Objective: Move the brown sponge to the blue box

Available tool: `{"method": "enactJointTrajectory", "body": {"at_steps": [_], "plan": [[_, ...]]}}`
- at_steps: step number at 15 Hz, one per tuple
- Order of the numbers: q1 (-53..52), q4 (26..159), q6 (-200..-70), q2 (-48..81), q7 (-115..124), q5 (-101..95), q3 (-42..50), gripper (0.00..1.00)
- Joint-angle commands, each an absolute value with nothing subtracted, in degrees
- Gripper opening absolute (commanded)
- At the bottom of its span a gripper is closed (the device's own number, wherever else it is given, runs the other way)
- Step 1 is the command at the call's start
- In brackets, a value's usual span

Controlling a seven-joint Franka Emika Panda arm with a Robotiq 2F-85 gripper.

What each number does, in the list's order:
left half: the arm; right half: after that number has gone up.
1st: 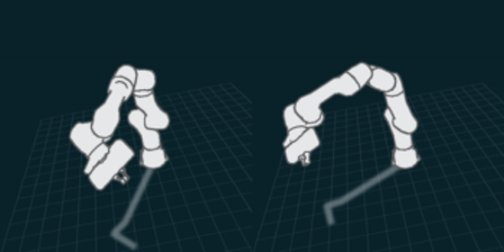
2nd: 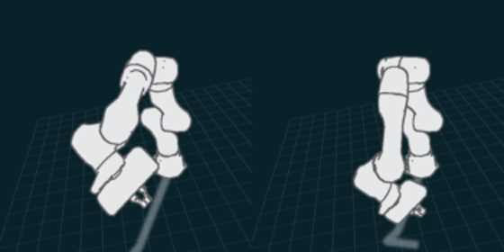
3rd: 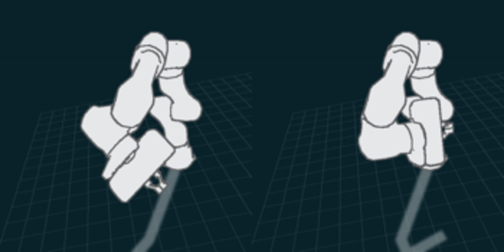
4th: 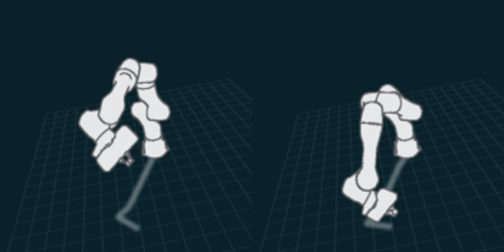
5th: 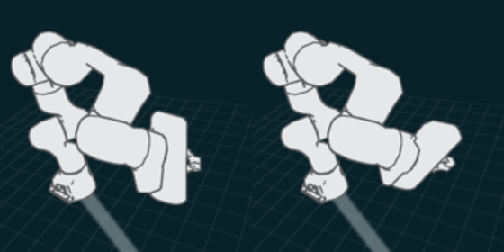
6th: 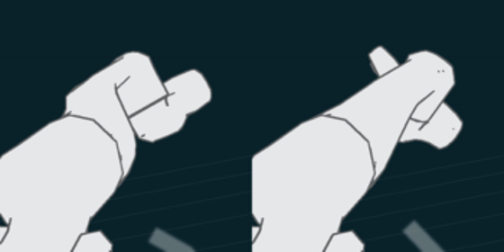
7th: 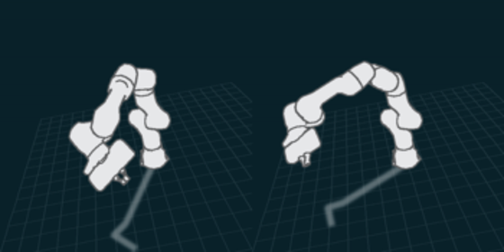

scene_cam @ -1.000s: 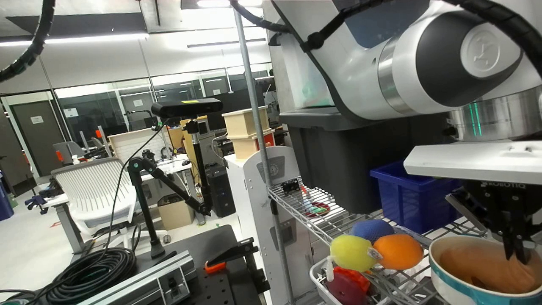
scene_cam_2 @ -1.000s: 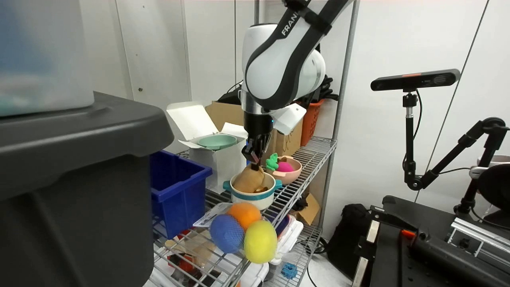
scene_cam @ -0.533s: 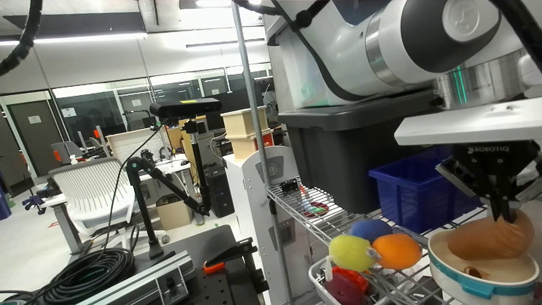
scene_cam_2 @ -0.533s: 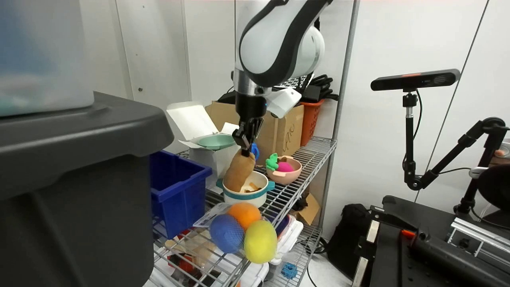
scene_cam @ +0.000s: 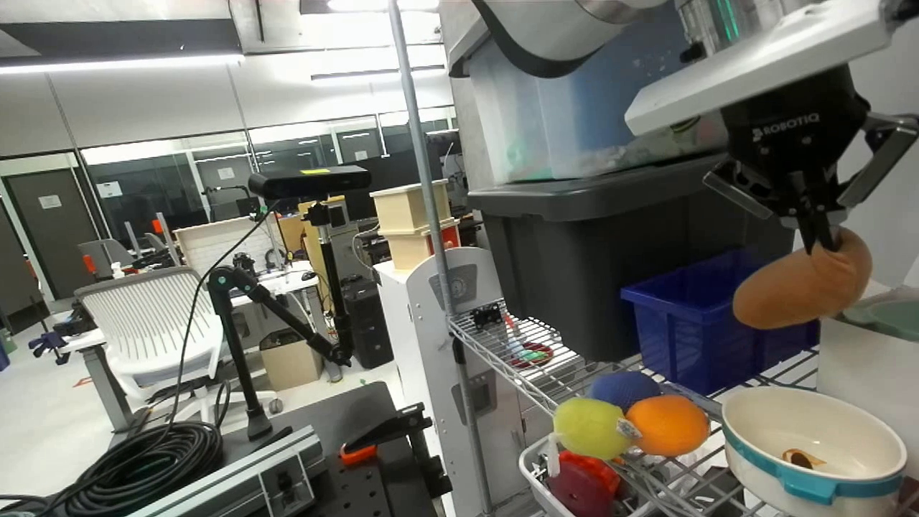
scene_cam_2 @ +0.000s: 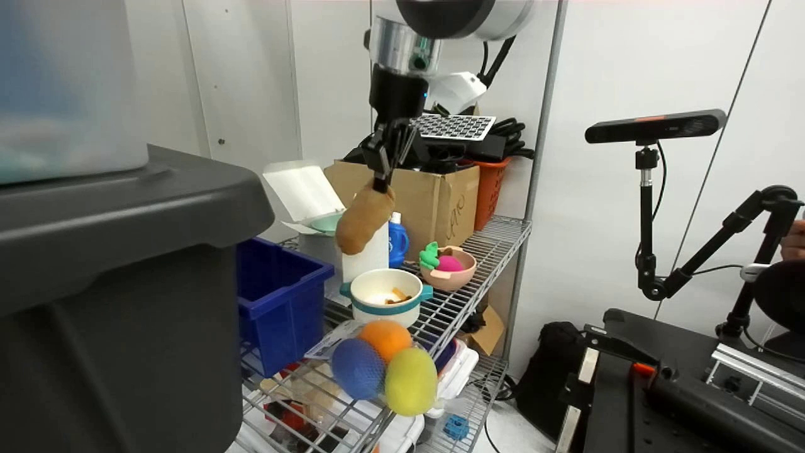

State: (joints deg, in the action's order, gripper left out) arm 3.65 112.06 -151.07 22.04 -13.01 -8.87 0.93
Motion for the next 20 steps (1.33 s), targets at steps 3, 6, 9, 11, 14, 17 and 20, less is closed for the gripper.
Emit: {"method": "enactJointTrajectory", "body": {"at_steps": [3, 6, 9, 11, 14, 17, 20], "plan": [[0.45, 113.75, -150.83, 16.47, -11.97, -10.47, 0.37, 0.01], [-1.40, 111.86, -151.49, 17.66, -9.73, -12.00, 0.95, 0.01], [-3.18, 111.18, -152.70, 19.11, -5.93, -15.60, 1.97, 0.01], [-4.27, 110.40, -152.92, 20.28, -3.35, -18.29, 2.62, 0.01], [-5.37, 109.34, -152.87, 22.27, -0.52, -20.65, 3.11, 0.01], [-6.08, 108.28, -152.91, 24.50, 0.85, -20.53, 3.11, 0.01], [-6.87, 107.59, -153.30, 26.93, 1.75, -20.56, 3.34, 0.01]]}}
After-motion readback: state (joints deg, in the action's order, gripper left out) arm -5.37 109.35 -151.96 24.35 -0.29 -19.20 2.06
